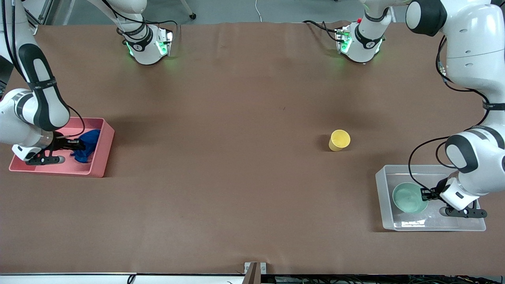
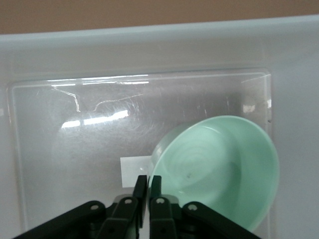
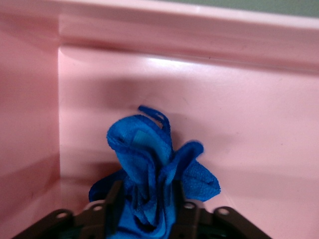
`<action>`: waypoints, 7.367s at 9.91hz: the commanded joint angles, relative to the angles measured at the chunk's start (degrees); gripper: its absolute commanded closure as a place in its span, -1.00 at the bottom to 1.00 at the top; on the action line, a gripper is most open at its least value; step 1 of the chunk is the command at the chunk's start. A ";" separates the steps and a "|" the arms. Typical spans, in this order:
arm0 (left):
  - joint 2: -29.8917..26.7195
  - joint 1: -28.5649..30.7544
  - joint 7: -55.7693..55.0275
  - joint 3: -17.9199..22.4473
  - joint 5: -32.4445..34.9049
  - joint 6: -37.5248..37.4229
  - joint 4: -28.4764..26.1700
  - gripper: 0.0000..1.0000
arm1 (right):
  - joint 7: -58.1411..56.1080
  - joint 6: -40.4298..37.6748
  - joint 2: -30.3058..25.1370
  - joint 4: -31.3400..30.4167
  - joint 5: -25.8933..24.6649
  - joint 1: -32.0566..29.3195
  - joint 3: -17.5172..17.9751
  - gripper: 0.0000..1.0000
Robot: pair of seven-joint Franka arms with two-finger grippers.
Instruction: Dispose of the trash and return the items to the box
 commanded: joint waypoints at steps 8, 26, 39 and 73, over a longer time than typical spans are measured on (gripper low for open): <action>-27.62 -1.12 -10.64 -10.20 12.12 -9.61 -18.94 -1.00 | 32.26 -32.15 -15.46 17.80 -1.80 18.21 0.35 -1.00; -27.83 -1.65 -13.67 -23.78 13.22 5.36 -41.88 0.99 | 26.77 -49.05 -26.30 29.14 -2.06 13.83 0.09 -1.00; -0.08 -0.95 -4.26 -2.42 6.02 -9.09 4.47 0.98 | 26.94 -49.48 -26.30 29.06 -1.98 13.57 0.00 -1.00; -45.86 -4.02 -19.03 -6.29 13.14 -44.94 -8.02 -1.00 | 26.59 -49.57 -24.45 31.25 -1.63 13.22 -0.17 -1.00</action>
